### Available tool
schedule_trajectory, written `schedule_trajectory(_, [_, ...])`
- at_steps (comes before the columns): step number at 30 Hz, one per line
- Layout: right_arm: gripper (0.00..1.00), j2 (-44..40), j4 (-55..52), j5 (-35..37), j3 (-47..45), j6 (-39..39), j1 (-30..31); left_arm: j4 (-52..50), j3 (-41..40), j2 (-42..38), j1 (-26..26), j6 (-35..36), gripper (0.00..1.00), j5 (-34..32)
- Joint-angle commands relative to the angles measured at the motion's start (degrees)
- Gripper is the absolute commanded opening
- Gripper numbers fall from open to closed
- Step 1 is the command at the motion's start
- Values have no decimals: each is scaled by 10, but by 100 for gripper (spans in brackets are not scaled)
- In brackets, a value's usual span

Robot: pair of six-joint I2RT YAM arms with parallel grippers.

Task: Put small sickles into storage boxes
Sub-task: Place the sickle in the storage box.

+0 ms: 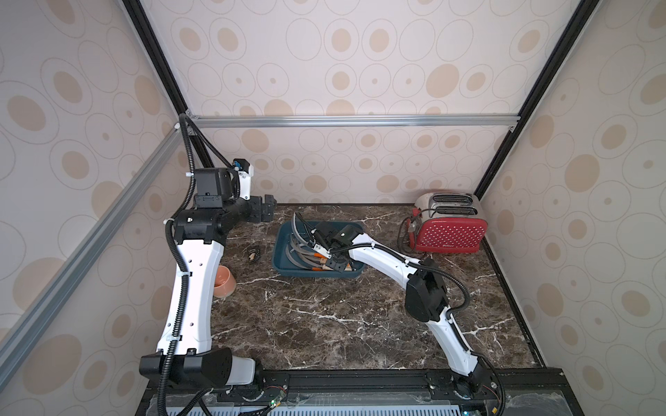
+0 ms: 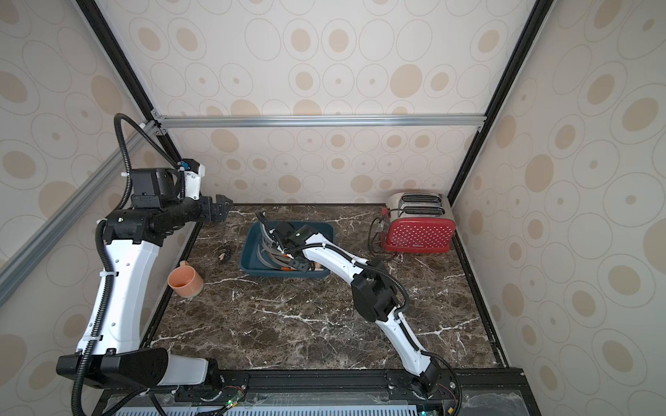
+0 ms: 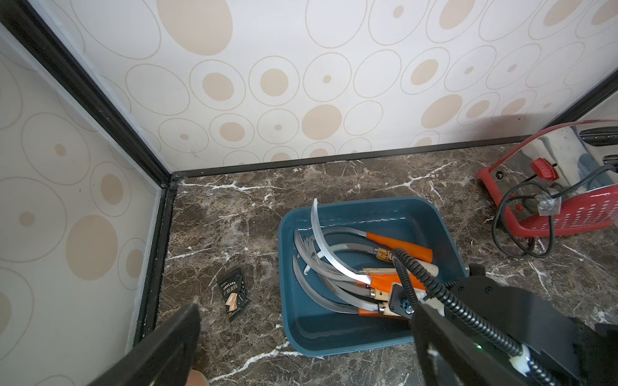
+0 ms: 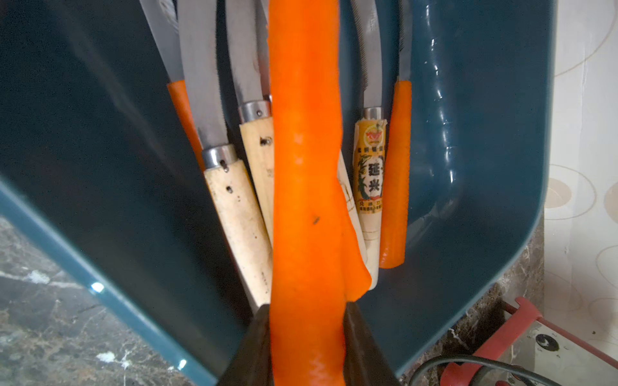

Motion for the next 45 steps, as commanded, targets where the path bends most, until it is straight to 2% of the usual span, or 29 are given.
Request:
schedule_trajectory(1, [18,6,-25,-7,11,-18,-1,-12,14,-7,-1,-5,99,8])
schedule_trajectory(35, [18,45,-73,13,58,-38,-10,-13,17,-4,0,-9,99,46])
schedule_trajectory(45, [27,42,-74,13,51,-39,-9,-12,19,-6,0,-6,99,52])
